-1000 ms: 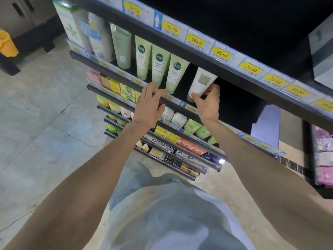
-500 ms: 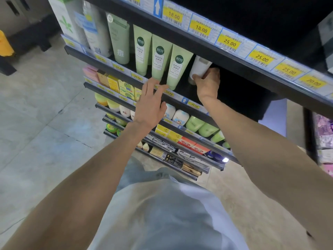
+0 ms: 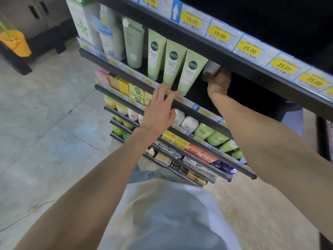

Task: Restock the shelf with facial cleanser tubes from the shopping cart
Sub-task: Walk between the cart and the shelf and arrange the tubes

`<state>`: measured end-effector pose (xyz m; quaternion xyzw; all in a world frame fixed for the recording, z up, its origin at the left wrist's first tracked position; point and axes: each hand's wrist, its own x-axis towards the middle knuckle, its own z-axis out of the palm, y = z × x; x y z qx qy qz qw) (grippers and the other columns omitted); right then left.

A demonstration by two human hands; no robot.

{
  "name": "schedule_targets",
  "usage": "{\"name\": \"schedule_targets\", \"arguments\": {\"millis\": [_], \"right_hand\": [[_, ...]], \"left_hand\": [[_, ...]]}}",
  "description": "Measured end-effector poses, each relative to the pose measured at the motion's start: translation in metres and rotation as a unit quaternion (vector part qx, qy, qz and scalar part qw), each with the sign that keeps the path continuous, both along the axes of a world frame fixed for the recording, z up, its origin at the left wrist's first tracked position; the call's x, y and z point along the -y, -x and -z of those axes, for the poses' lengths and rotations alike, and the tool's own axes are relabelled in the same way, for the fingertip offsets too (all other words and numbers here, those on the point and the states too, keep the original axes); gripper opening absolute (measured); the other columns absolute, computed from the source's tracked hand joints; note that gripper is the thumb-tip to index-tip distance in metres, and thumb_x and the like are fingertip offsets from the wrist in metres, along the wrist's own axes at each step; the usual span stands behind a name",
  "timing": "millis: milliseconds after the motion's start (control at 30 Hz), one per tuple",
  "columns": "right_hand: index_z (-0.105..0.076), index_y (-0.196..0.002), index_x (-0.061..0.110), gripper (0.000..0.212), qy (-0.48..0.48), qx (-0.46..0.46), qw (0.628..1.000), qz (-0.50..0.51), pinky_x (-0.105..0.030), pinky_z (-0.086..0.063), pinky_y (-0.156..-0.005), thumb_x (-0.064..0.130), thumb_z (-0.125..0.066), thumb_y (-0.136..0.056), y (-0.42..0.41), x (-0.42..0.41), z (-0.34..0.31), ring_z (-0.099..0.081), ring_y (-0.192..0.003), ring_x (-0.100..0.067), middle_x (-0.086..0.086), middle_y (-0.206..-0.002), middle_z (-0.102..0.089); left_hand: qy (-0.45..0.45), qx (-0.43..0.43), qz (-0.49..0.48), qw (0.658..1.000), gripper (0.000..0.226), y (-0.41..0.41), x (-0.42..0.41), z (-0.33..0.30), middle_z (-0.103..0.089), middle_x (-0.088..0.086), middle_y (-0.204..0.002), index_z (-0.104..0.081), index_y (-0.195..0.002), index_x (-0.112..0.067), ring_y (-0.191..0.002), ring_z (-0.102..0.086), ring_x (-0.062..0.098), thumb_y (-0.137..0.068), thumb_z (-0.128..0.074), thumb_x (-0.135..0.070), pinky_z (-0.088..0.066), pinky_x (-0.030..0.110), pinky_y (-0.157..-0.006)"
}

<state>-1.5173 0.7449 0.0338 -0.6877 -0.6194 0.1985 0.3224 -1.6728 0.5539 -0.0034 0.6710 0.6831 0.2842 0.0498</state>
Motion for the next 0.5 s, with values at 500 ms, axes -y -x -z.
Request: {"name": "schedule_targets", "arguments": {"millis": [500], "right_hand": [[-0.028, -0.158, 0.013, 0.089, 0.082, 0.028, 0.989, -0.123, -0.04, -0.039, -0.114, 0.044, -0.075, -0.089, -0.055, 0.103, -0.025, -0.042, -0.142, -0.024, -0.01, -0.155, -0.043]], "left_hand": [[0.135, -0.049, 0.009, 0.99, 0.069, -0.01, 0.027, -0.038, -0.008, 0.007, -0.17, -0.021, -0.161, -0.025, -0.158, -0.001, 0.025, -0.102, -0.056, -0.032, -0.025, 0.05, -0.124]]}}
